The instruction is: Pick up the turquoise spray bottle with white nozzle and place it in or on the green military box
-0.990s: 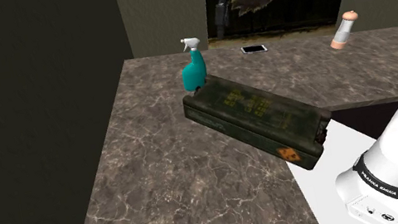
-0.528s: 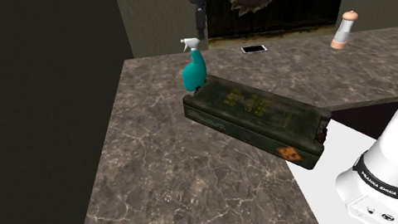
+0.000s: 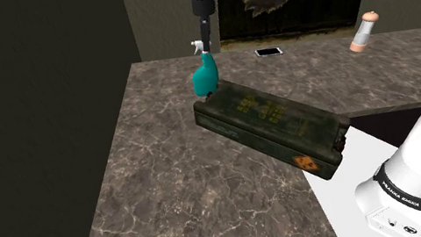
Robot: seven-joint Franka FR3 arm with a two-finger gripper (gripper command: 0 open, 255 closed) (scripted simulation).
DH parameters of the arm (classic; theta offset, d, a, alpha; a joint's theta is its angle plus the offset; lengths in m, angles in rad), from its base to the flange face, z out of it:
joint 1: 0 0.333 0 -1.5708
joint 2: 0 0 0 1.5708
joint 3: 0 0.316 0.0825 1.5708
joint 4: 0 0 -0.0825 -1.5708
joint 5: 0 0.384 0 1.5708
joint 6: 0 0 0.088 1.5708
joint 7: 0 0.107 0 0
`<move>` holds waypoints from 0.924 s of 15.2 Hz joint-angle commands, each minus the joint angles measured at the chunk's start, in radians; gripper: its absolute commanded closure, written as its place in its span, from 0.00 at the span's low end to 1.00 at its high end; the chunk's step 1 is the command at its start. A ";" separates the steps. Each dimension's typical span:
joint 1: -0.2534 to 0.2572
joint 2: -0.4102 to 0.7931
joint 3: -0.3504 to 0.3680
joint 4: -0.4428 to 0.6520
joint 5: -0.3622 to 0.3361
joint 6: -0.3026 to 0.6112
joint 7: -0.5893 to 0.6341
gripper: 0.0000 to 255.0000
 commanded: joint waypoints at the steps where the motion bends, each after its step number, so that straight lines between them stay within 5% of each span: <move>1: 0.000 0.007 0.001 -0.023 0.001 0.031 -0.001 0.00; 9: 0.000 0.007 0.001 -0.023 0.001 0.031 -0.001 0.00; 10: 0.000 0.007 0.001 -0.023 0.001 0.031 -0.001 1.00; 14: 0.000 0.007 0.001 -0.023 0.001 0.030 -0.001 1.00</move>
